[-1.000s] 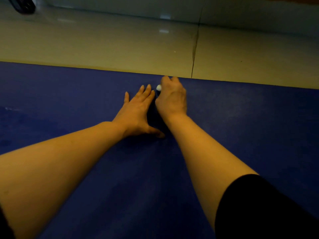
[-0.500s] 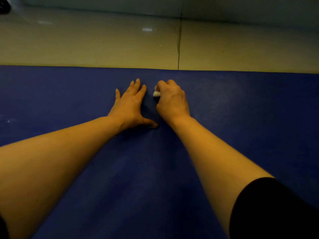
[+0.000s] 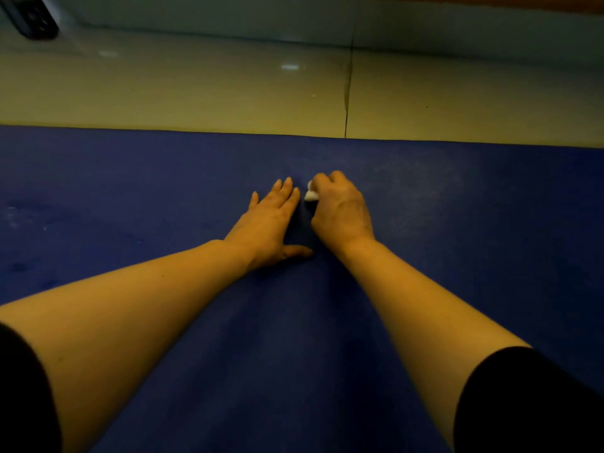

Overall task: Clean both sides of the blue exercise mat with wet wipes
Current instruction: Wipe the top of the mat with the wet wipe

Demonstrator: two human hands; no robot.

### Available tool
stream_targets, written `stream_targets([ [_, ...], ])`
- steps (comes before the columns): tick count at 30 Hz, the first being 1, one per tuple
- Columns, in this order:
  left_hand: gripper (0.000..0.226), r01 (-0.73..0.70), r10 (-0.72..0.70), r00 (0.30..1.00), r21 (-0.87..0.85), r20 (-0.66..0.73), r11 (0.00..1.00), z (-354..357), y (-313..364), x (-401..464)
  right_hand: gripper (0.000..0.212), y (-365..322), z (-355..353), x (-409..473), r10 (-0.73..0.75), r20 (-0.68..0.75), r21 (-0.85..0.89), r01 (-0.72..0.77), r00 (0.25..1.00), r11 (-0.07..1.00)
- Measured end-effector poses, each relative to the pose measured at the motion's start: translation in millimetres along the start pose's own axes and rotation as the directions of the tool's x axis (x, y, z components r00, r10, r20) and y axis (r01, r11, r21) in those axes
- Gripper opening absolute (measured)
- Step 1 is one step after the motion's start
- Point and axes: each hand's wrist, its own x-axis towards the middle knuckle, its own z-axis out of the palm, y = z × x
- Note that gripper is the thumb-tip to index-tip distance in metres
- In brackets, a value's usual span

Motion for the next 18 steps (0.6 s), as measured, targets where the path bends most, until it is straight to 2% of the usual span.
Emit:
stream_targets([
  [2, 0.11, 0.006, -0.007, 1.0, 0.027, 0.009, 1.0, 1, 1, 0, 0.017, 23, -11, 1, 0.075, -0.053, -0.041, -0.077, 0.996, 0.996],
  [4, 0.111, 0.015, -0.015, 1.0, 0.041, 0.007, 0.999, 2, 2, 1, 0.018, 40, -20, -2, 0.215, -0.142, -0.04, -0.222, 0.966, 0.974],
  [6, 0.11, 0.028, -0.027, 1.0, 0.047, -0.003, 0.999, 3, 3, 1, 0.017, 33, -17, -7, 0.277, -0.165, -0.02, -0.284, 0.947, 0.958],
  [7, 0.109, 0.034, -0.033, 0.999, 0.042, -0.015, 0.999, 3, 4, -1, 0.017, 22, -12, -11, 0.251, -0.14, -0.017, -0.256, 0.958, 0.967],
  [11, 0.09, 0.039, -0.041, 0.995, -0.024, -0.088, 0.999, 12, 12, -16, 0.013, -19, 11, -32, -0.031, 0.025, 0.009, 0.031, 0.999, 0.999],
  [13, 0.096, 0.034, -0.034, 0.998, -0.002, -0.051, 0.999, 18, 12, -30, 0.012, -11, 7, -36, -0.072, 0.064, -0.017, 0.073, 0.995, 0.997],
  [15, 0.114, 0.035, -0.04, 0.998, 0.086, 0.054, 0.996, 19, 12, -50, 0.012, 10, -9, -38, -0.008, 0.041, -0.05, 0.01, 0.999, 0.999],
  [18, 0.126, 0.062, -0.081, 0.983, 0.122, 0.163, 0.991, 18, 16, -65, 0.015, 33, -25, -44, 0.236, -0.037, -0.057, -0.238, 0.971, 0.97],
])
